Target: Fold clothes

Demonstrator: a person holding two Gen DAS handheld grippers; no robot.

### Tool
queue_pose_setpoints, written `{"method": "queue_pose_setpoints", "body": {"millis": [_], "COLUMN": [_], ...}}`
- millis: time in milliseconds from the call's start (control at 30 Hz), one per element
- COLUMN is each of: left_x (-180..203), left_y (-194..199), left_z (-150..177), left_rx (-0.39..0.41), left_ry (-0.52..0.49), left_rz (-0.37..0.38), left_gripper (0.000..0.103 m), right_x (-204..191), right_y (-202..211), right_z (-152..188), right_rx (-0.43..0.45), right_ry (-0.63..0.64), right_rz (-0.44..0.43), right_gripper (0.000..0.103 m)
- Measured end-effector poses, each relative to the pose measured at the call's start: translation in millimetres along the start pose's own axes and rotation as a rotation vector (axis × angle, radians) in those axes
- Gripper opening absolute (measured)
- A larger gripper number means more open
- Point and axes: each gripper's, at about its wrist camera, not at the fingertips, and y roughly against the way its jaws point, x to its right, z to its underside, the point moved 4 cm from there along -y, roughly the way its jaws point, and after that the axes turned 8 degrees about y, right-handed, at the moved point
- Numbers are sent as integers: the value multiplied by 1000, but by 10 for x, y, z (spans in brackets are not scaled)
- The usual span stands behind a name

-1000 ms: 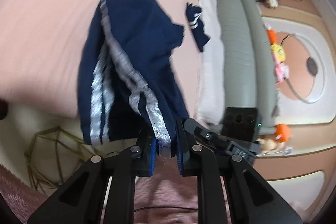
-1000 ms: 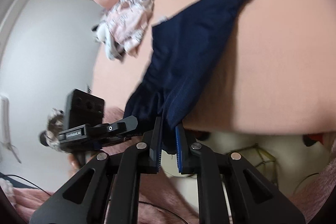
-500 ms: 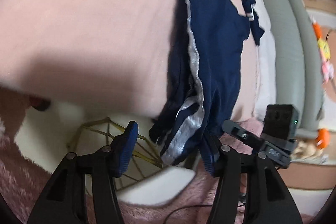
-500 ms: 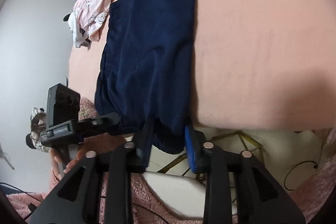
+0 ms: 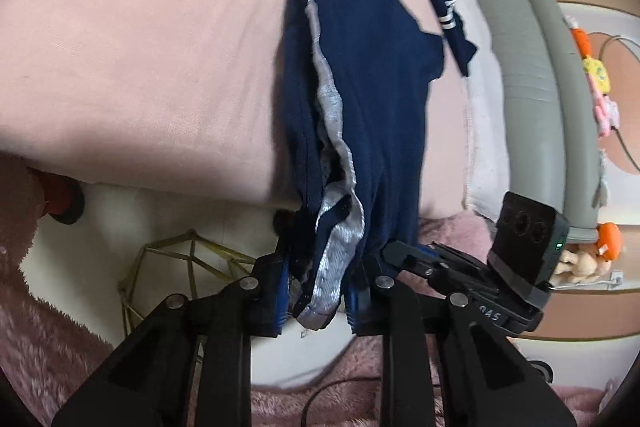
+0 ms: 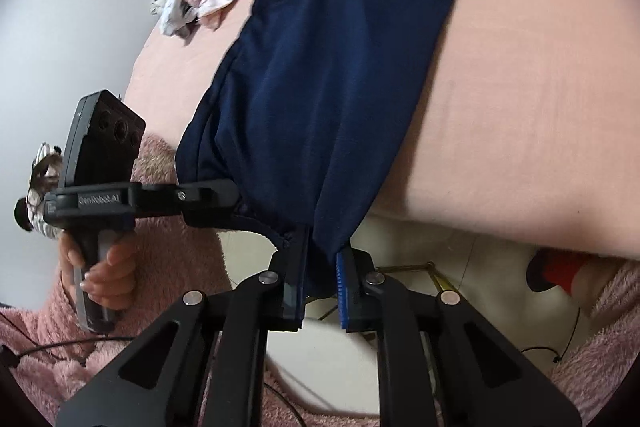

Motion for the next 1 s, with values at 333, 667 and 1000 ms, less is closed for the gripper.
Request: {"method": "queue_pose_setpoints", "body": {"millis": [333,667,1000], "left_x": [332,616,603], "left_y": [210,382,661], "left_z": [-67,-983,-1182], "left_rx": [-55,-13,299], "left_ry": [4,8,-288], "left_rz": [99,165,-106], "left_gripper": [20,60,60], "right_x": [-81,154,487], "right_y": [299,410,484], "right_z": [-255,-1048,-1342], "right_rx": [94,205,261], "right_ry": [-65,-165,-188], "right_rz": [-124,-189,-28], "right_gripper": [9,11,35]}}
